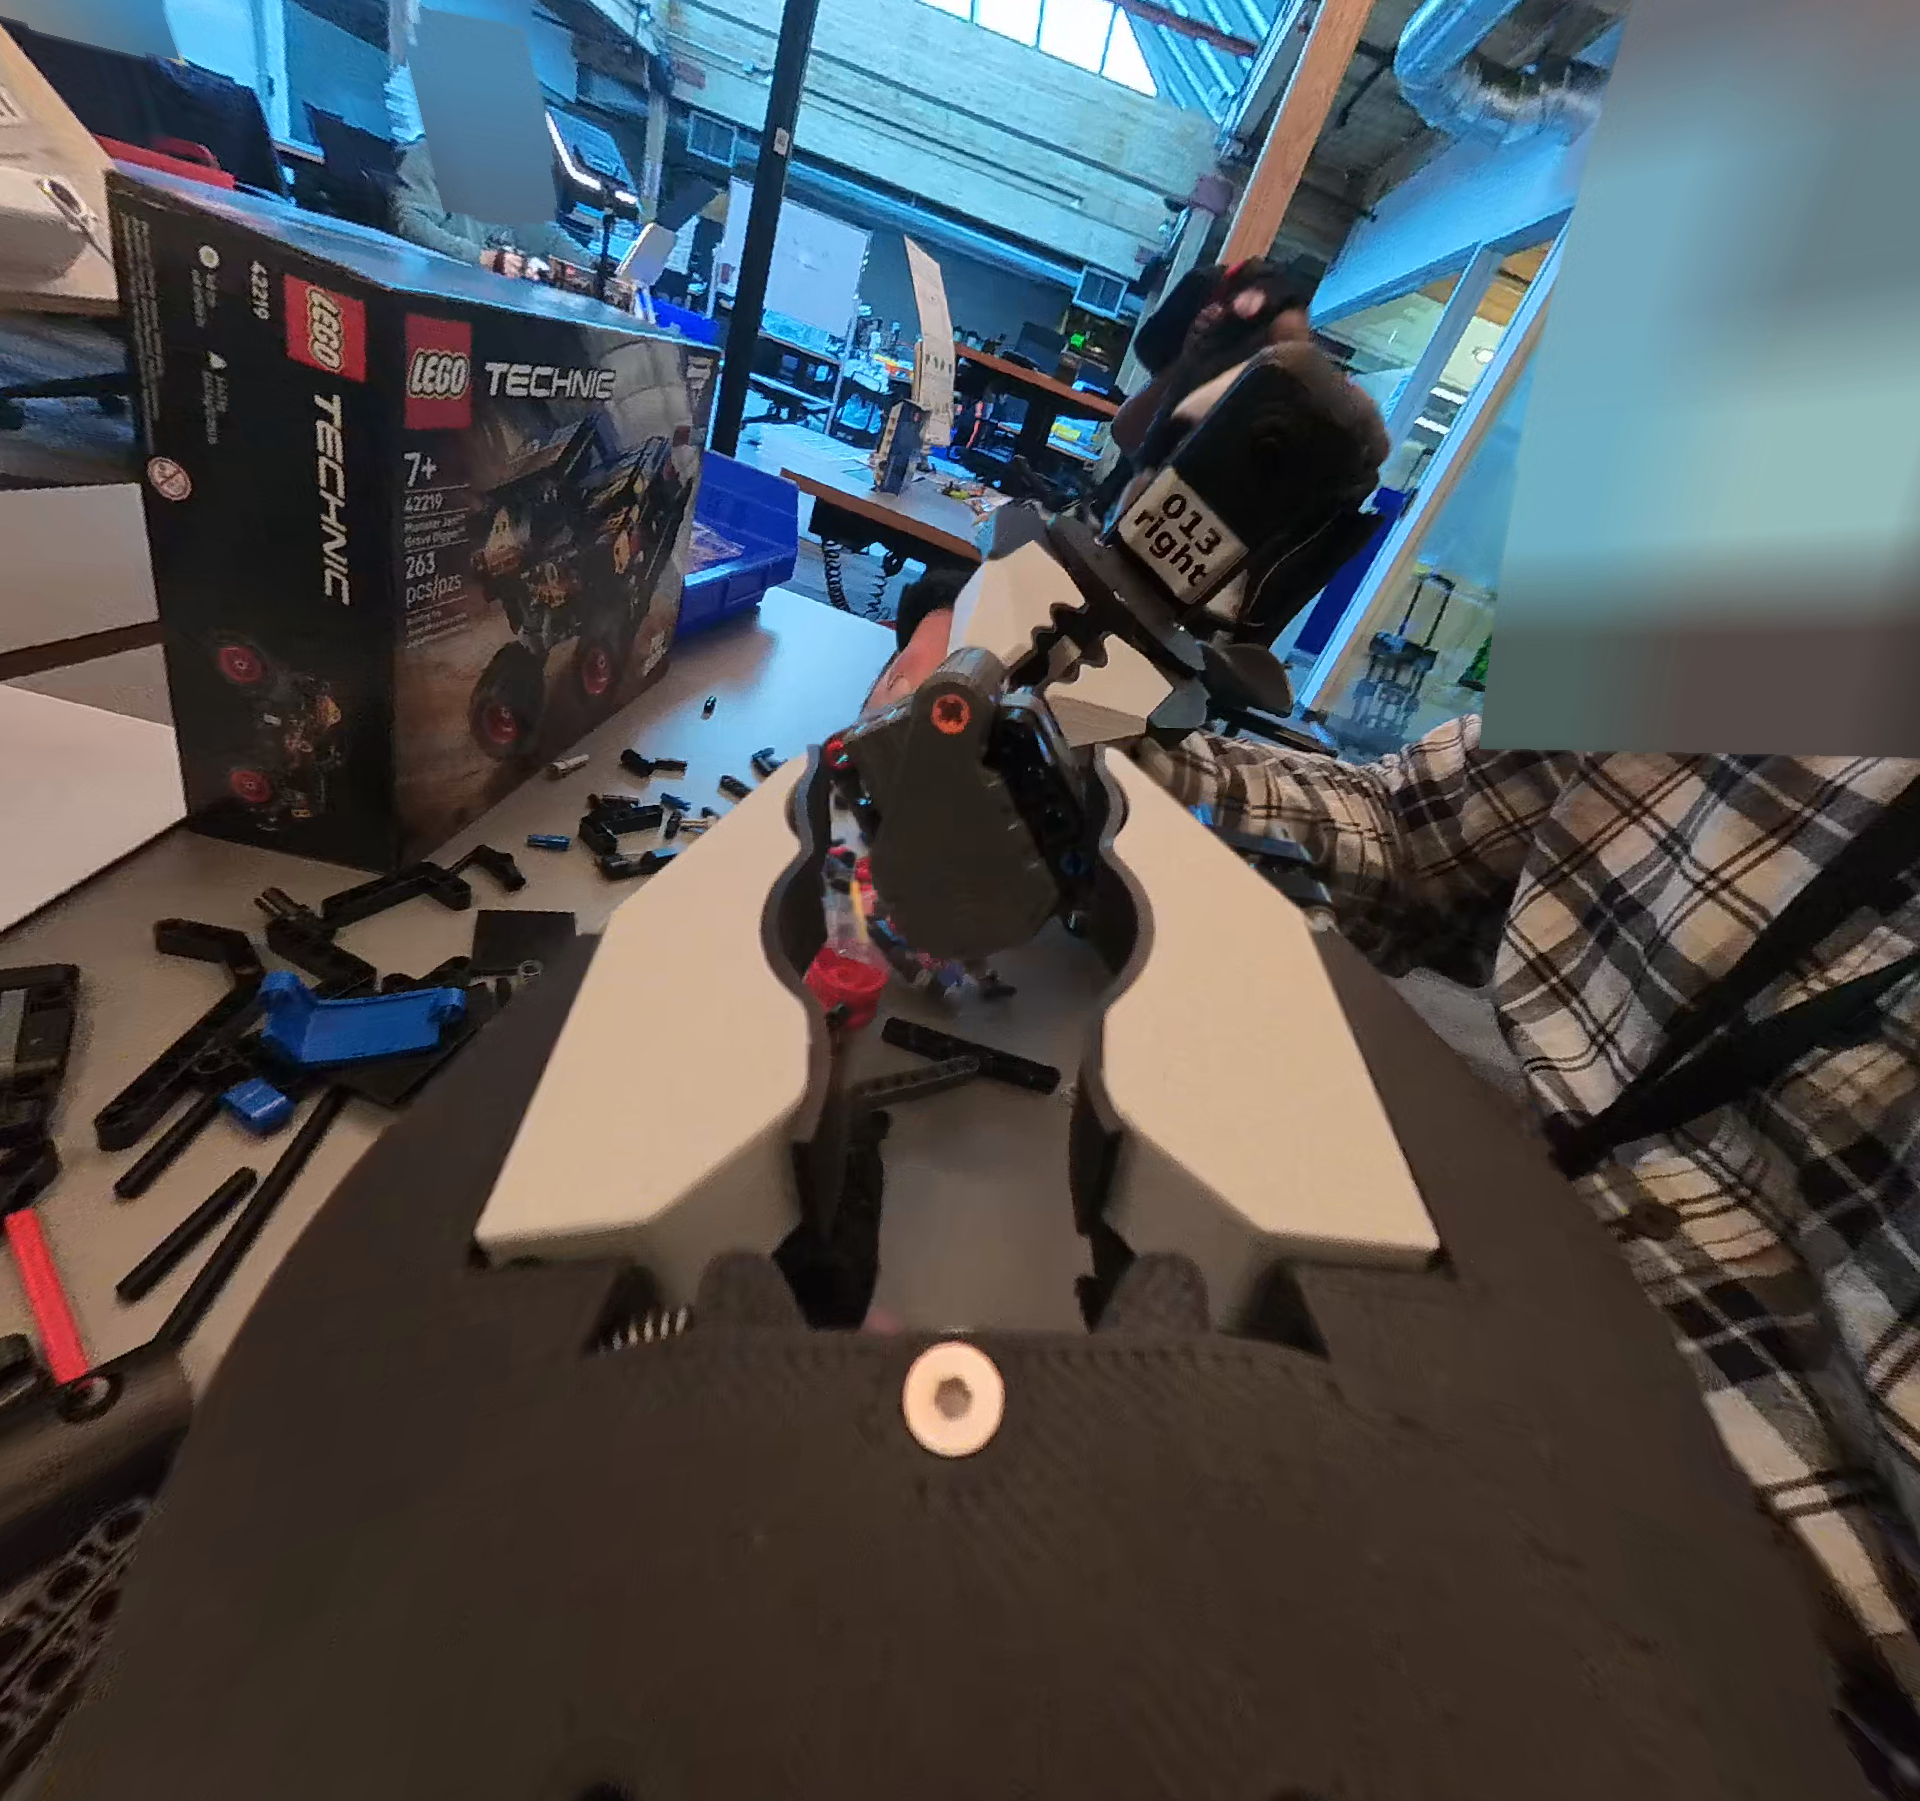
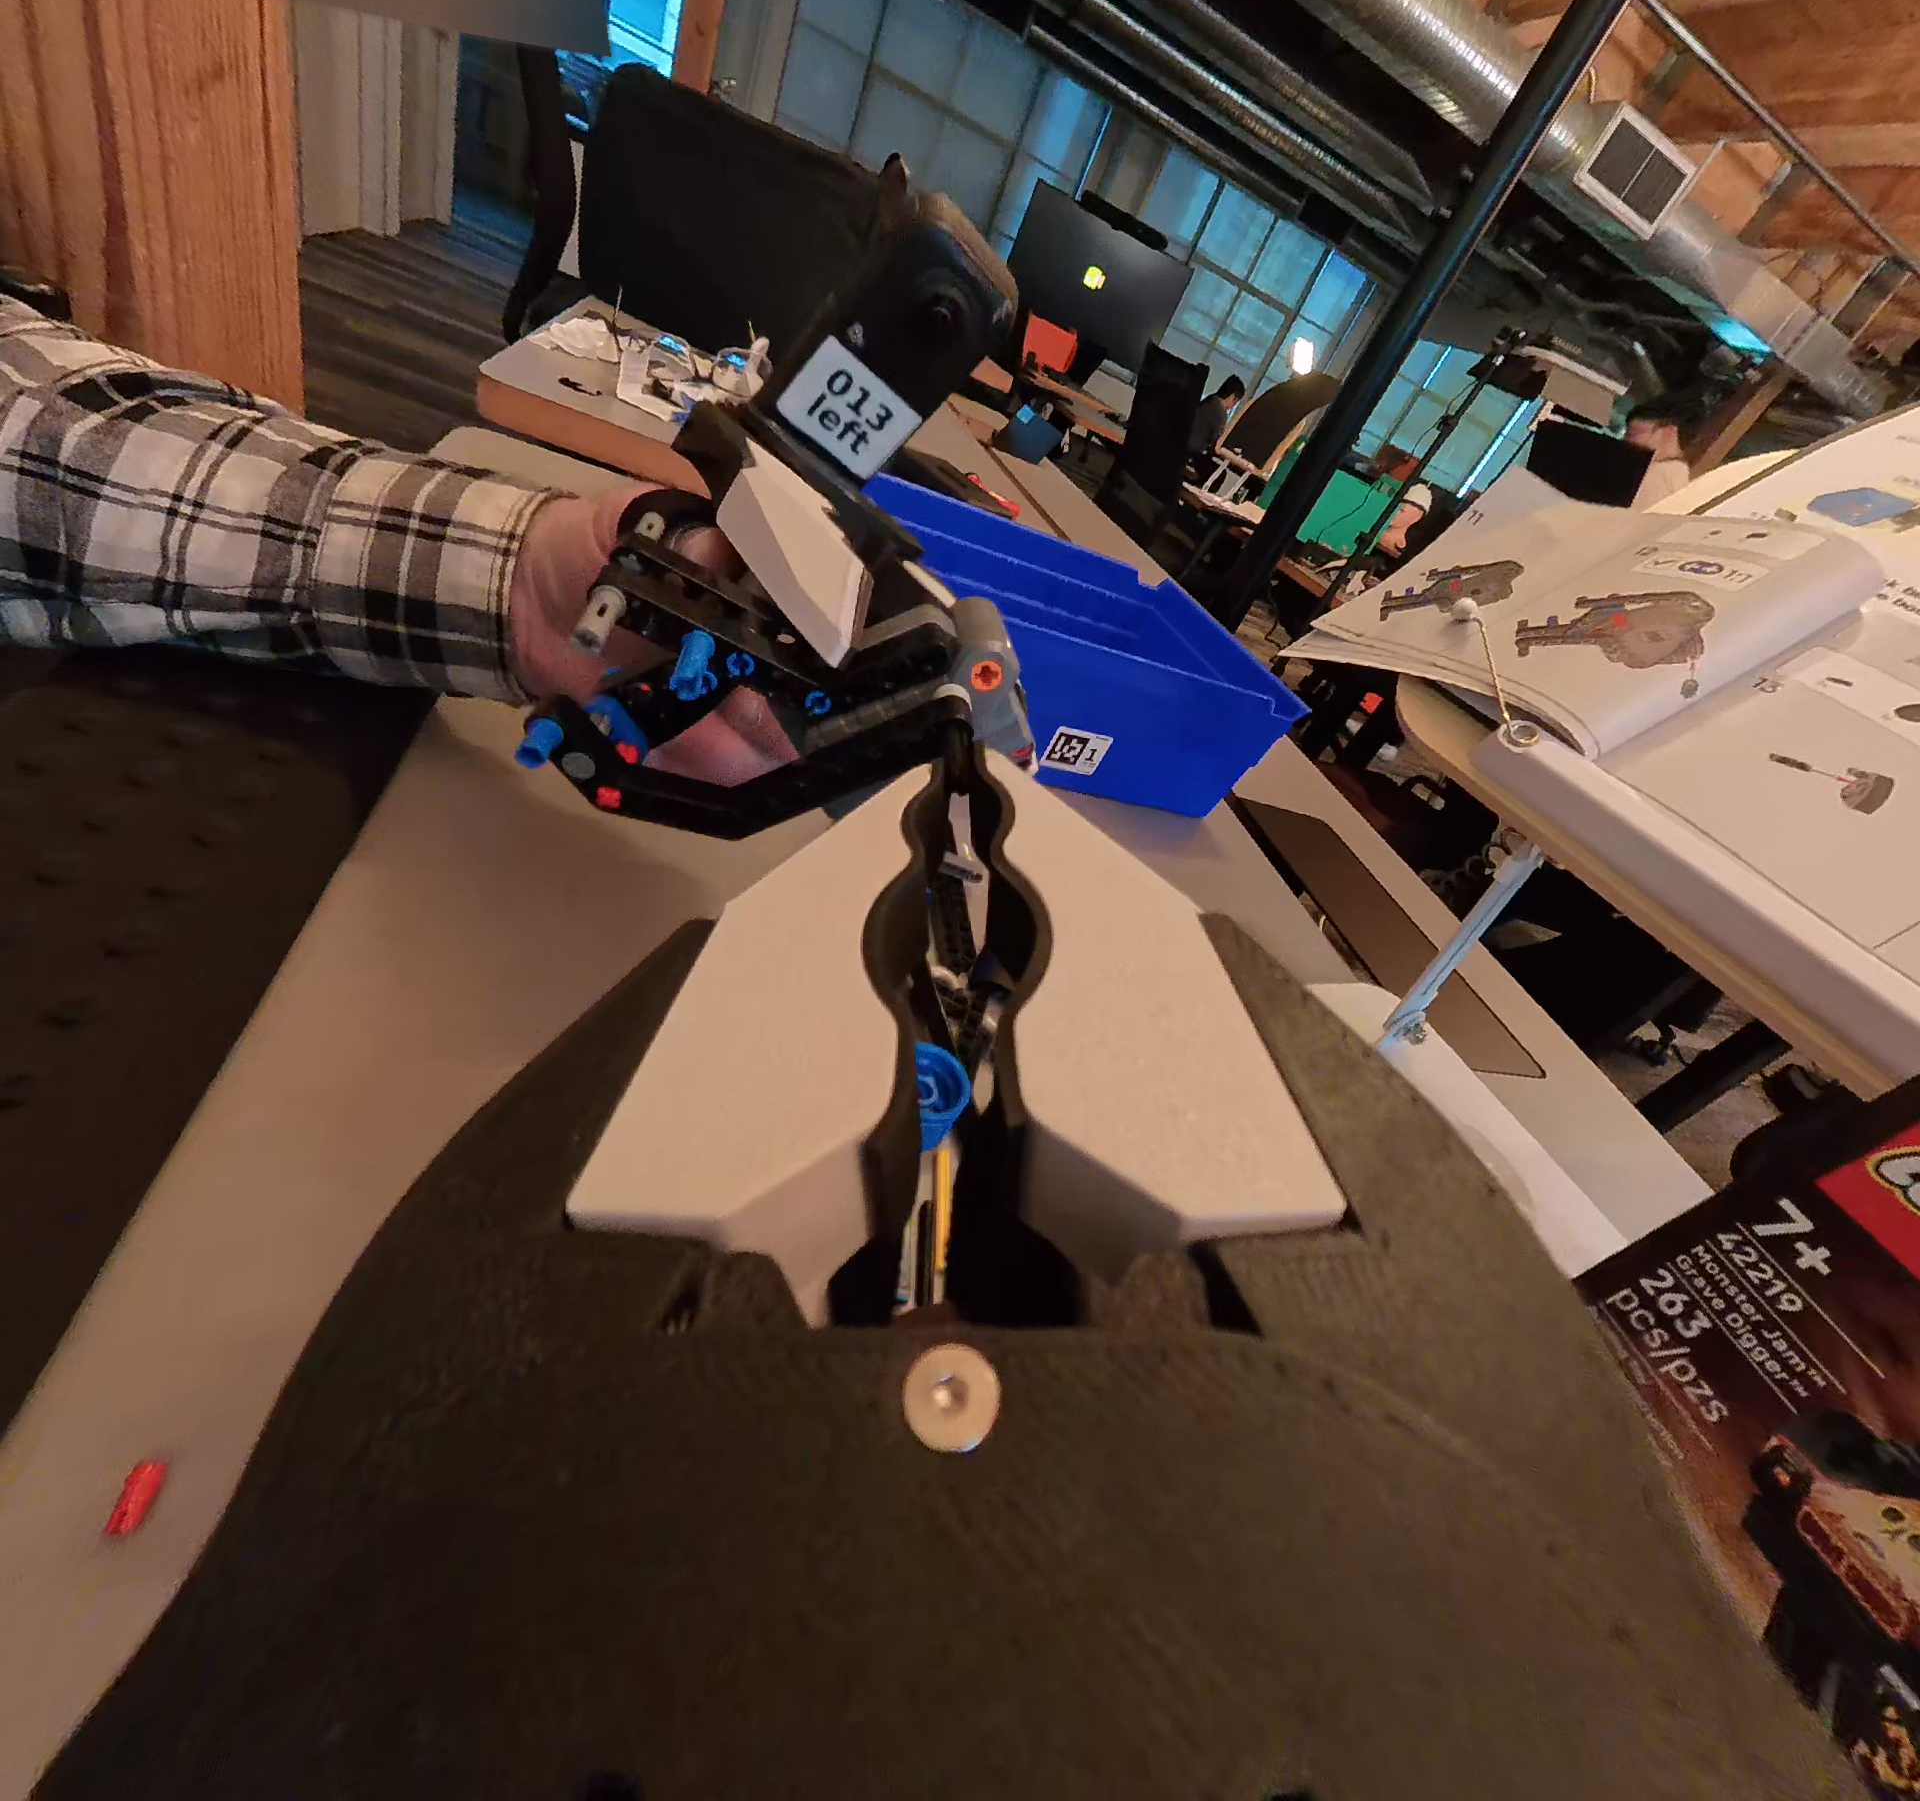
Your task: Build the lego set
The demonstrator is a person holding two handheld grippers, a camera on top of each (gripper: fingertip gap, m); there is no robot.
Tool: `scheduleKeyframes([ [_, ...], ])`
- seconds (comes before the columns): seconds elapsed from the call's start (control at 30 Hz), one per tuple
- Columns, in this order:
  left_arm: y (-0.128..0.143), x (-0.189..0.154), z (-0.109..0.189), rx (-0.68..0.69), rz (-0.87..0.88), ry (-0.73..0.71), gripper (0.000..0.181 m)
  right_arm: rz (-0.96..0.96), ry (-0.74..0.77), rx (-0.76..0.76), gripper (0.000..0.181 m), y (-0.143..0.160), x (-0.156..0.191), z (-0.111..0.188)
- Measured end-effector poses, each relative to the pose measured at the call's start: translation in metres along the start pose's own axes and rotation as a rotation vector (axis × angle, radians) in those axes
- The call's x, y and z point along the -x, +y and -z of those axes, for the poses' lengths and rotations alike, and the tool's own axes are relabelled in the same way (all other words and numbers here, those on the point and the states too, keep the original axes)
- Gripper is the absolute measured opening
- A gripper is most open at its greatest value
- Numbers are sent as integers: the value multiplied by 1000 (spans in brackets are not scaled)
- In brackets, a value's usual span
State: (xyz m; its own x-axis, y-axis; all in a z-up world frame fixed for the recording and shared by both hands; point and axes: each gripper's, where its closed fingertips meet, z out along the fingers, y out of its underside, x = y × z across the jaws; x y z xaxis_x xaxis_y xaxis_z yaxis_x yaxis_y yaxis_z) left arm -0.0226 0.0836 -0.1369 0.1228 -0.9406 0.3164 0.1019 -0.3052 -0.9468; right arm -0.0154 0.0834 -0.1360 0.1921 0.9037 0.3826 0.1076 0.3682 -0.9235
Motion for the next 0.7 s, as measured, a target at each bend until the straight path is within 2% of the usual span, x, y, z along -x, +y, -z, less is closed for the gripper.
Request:
scheduleKeyframes([
  [0.33, 15, 17, 4, 126, -156, -180, 44, 16, -2, 110, 7, 24, -1, -1],
  [0.57, 20, 32, 2, 157, -193, -288, 42, 9, 22, 150, 10, 37, -8, 3],
  [0.7, 32, 40, 0, 237, -254, -347, 42, -2, 36, 175, 10, 45, -11, 2],
])
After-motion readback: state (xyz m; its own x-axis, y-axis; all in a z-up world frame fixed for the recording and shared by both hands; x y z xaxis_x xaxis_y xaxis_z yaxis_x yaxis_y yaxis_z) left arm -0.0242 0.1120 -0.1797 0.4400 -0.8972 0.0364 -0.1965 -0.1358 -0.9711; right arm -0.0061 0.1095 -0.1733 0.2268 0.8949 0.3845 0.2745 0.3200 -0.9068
